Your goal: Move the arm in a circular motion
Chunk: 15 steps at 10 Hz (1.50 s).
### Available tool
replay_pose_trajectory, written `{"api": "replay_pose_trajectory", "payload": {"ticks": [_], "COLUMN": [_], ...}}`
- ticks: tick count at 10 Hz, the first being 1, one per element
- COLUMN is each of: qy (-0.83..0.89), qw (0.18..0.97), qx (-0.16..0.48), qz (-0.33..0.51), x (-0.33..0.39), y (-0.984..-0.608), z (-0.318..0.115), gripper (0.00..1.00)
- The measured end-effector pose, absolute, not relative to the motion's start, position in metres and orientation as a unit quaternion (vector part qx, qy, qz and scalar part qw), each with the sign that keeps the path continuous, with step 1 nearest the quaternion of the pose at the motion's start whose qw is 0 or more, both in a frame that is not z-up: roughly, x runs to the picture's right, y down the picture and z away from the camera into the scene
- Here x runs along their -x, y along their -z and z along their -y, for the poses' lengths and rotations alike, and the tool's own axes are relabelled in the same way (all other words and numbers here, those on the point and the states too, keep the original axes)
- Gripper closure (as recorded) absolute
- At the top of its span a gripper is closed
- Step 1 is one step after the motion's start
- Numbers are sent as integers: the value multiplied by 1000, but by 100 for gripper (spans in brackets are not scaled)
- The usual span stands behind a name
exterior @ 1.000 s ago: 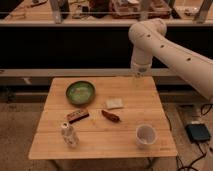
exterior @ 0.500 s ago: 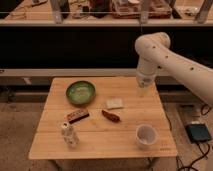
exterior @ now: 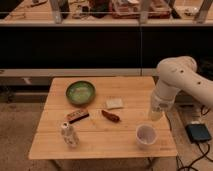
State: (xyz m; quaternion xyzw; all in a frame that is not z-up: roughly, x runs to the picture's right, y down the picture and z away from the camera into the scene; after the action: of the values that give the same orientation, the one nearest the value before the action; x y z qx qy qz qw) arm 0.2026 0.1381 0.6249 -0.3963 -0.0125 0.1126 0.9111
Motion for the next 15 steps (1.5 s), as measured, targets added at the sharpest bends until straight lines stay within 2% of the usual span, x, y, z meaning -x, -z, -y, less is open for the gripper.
{"api": "replay_pose_trajectory", "payload": {"ticks": [2,4,6,7,9,11,12,15], "qy": [-55,2,61,71,90,85,78,47], "qw": [910,905,897,896,899,913,921,937], "qx": [407,414,410,406,383,357,347,326], "qz": [53,100,155,167,193,178,157,118], "x": [-142,-78,3,21,78,87,78,33], "y": [-598,-588,-598,-605,-655,-714,-748,-795], "z": [-171,-183,-178,-173,-142,-106,-83,-33], "gripper": [100,100,100,100,100,100,100,100]}}
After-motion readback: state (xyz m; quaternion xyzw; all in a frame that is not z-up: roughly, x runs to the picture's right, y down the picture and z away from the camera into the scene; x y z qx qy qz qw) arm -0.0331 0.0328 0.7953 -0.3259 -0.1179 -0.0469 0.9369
